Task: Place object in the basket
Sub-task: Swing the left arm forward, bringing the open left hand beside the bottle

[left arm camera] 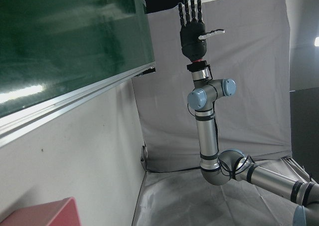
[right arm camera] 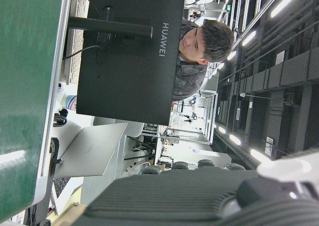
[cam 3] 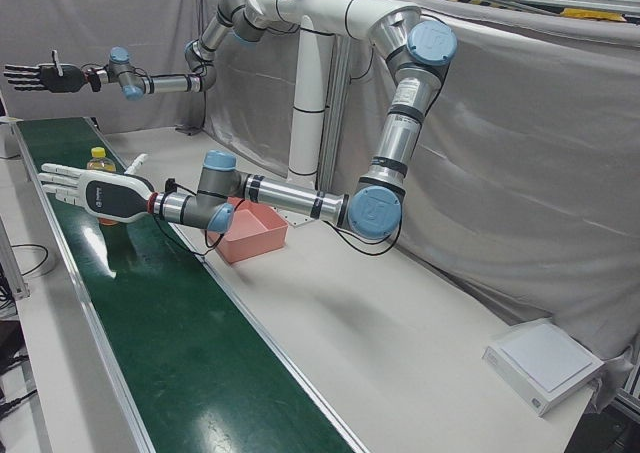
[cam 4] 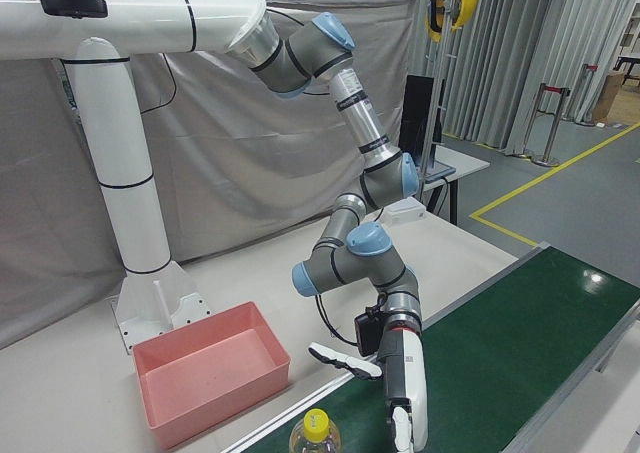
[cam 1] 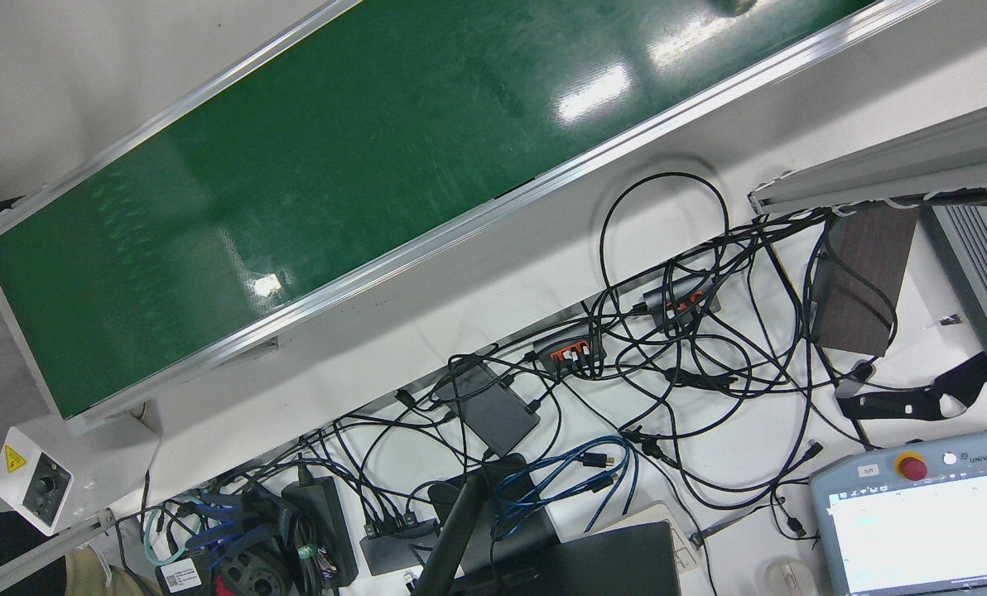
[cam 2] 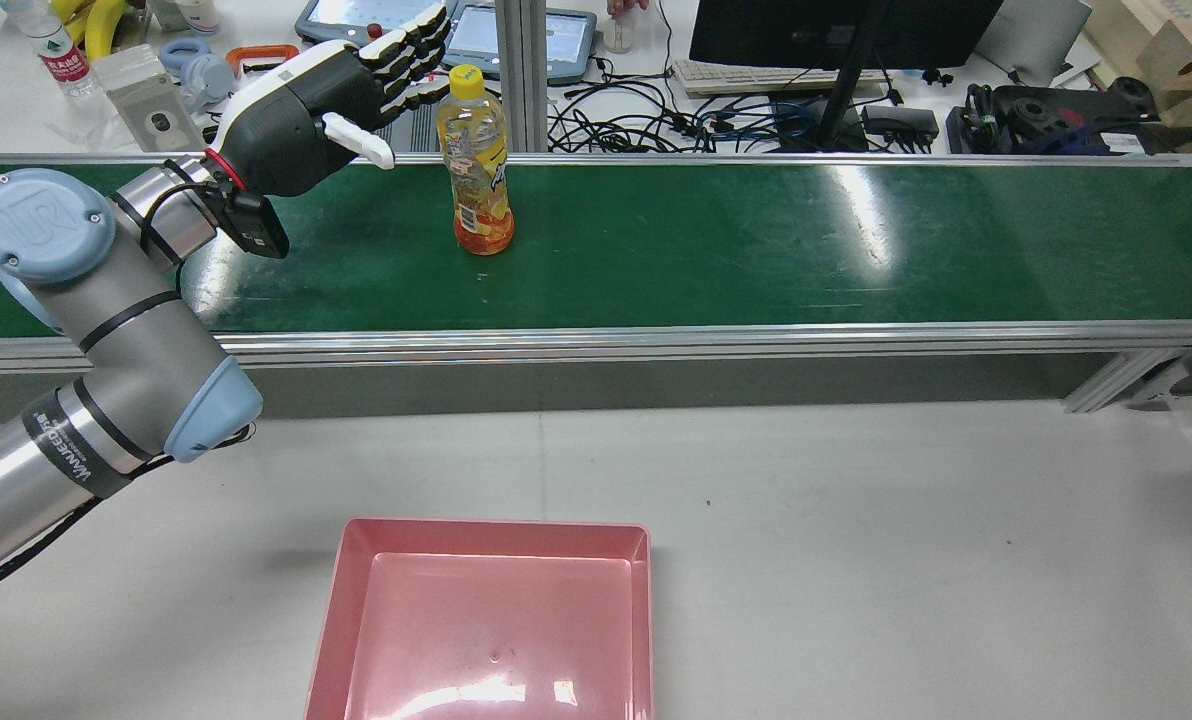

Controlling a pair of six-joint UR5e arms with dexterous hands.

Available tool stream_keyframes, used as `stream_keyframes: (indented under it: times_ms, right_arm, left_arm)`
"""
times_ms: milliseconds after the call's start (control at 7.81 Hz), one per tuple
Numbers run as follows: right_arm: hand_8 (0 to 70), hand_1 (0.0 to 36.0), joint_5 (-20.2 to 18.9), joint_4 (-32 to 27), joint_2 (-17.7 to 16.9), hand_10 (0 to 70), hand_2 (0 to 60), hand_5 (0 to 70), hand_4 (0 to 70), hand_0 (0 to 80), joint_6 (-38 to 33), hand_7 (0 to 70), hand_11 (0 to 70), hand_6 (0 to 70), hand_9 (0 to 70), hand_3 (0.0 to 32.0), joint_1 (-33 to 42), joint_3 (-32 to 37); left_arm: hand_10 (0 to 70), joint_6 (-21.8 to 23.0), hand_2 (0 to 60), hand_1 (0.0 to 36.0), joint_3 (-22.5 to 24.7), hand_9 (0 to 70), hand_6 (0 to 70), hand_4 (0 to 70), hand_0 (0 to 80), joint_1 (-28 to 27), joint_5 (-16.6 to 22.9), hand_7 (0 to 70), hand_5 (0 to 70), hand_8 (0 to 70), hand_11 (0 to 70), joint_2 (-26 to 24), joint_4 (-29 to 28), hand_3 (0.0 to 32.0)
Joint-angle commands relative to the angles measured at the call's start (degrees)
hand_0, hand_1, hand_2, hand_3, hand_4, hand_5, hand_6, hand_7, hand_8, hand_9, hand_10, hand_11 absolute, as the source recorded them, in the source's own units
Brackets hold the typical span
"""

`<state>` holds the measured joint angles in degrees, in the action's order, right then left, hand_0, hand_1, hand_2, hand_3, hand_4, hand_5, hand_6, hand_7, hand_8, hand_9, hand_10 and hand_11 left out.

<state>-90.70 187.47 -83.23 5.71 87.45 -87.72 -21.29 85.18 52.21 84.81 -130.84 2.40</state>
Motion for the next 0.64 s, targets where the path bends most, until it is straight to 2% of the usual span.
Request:
stream_keyframes:
  times_ms: [0, 256, 512]
  right_arm:
    - [0.0, 0.0, 0.0, 0.0, 0.0, 0.0, 0.0, 0.0, 0.0, 0.0, 0.0, 0.0, 0.0, 0.0, 0.0, 0.0, 0.0, 0.0]
    - [0.0, 0.0, 0.0, 0.0, 0.0, 0.0, 0.0, 0.0, 0.0, 0.0, 0.0, 0.0, 0.0, 0.0, 0.0, 0.0, 0.0, 0.0]
    - [0.0, 0.0, 0.0, 0.0, 0.0, 0.0, 0.0, 0.0, 0.0, 0.0, 0.0, 0.0, 0.0, 0.0, 0.0, 0.0, 0.0, 0.0]
  left_arm:
    - [6.3, -1.8, 0.0, 3.4, -2.3, 2.4, 0.0, 2.6, 48.2, 0.0, 0.1, 0.0, 0.4, 0.0, 10.2, -0.6, -2.3, 0.0]
    - [6.1, -2.0, 0.0, 3.2, -6.8, 2.3, 0.0, 2.8, 48.1, 0.0, 0.2, 0.0, 0.5, 0.0, 10.0, -0.6, -6.3, 0.0]
    - [6.2, -1.9, 0.0, 3.3, -8.0, 2.5, 0.0, 2.9, 48.3, 0.0, 0.2, 0.0, 0.6, 0.0, 10.2, 0.1, -7.9, 0.0]
